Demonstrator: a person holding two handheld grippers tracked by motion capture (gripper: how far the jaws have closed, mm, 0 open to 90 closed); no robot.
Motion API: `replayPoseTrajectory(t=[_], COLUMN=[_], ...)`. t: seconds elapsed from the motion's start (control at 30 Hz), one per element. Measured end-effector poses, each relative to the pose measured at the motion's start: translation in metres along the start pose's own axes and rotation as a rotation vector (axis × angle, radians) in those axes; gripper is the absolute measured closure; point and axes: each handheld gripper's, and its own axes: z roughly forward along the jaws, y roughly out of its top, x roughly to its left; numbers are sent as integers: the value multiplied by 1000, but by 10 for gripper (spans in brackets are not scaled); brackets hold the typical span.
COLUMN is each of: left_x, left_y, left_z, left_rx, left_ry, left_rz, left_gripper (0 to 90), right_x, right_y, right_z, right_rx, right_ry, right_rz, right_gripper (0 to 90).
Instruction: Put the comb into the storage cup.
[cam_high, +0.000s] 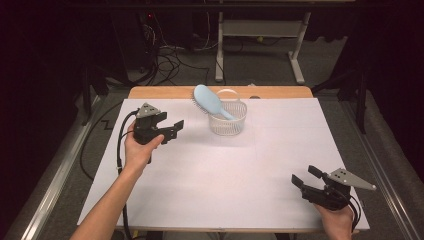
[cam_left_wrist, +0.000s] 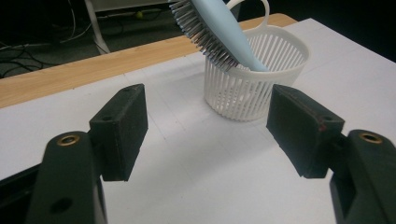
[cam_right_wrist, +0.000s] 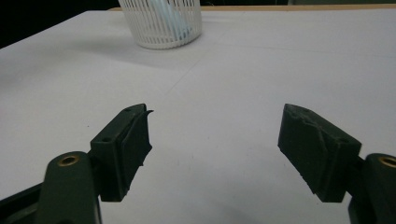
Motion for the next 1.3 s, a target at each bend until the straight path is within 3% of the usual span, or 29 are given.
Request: replayPoseTrajectory(t=[0.77, 1.3], left_x=[2, 4], left_y=[-12, -20], left_z=[-12, -20], left_rx=[-19, -24], left_ry=[3, 27], left_rz=[-19, -3], left_gripper=[300, 300], right_x=[0, 0], right_y=[0, 0], right_z=[0, 0], right_rx=[1, 2], right_ry=[-5, -3], right_rz=[1, -2], right_gripper=[255, 255])
